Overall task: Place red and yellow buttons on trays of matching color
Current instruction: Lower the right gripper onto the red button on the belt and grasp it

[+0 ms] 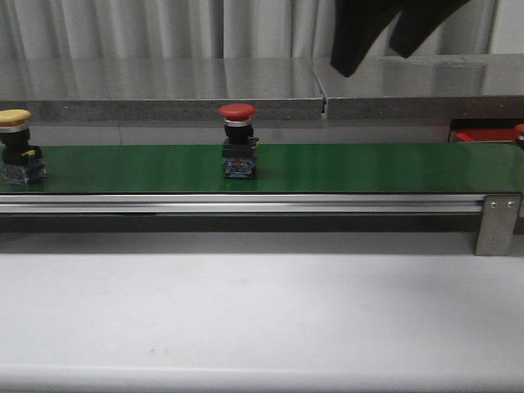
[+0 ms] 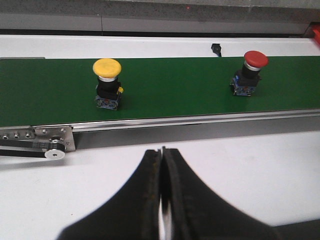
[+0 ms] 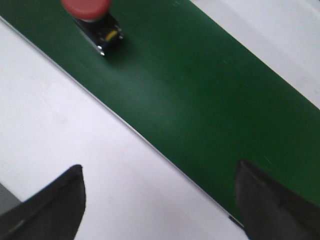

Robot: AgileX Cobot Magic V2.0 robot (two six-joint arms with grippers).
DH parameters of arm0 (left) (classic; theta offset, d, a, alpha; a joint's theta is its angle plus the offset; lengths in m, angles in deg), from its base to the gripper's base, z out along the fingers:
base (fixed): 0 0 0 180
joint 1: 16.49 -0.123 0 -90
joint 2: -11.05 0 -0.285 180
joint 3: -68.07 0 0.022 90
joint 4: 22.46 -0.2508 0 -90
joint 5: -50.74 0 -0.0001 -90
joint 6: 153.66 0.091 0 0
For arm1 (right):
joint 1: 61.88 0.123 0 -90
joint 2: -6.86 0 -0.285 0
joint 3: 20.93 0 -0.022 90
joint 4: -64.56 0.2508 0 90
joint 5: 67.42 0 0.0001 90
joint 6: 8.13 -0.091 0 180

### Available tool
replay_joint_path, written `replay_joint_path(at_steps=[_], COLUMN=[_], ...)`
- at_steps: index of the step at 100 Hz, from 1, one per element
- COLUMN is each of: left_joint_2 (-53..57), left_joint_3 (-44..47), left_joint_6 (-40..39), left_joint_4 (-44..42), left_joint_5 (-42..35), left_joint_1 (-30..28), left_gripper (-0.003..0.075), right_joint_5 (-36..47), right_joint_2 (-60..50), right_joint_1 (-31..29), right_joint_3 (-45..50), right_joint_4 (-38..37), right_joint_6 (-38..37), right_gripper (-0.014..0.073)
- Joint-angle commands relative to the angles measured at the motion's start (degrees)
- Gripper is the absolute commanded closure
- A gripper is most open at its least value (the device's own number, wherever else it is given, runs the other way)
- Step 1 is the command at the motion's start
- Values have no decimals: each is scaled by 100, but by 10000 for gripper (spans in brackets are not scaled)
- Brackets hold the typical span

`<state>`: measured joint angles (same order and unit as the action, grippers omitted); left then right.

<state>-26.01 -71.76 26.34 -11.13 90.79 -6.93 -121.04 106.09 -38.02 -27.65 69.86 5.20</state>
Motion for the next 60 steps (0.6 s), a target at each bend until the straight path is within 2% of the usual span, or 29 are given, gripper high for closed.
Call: replay_joint_path(at_steps=[1, 18, 60], left_joint_2=[-14, -14, -14], left_joint_3=[-152, -152, -152], left_joint_6=[-34, -34, -34], left_joint_4=[89, 89, 89], left_joint_5=[-364, -364, -364], left_joint_1=[43, 43, 43], left_gripper=[741, 741, 741], right_joint_5=[48, 16, 640], right_joint_2=[77, 625, 1531], right_joint_1=[20, 20, 80], right_joint_3=[-486, -1046, -1505], right_joint_4=[452, 943, 1110], right_joint_6=[427, 763, 987], right_gripper=[-10, -10, -10])
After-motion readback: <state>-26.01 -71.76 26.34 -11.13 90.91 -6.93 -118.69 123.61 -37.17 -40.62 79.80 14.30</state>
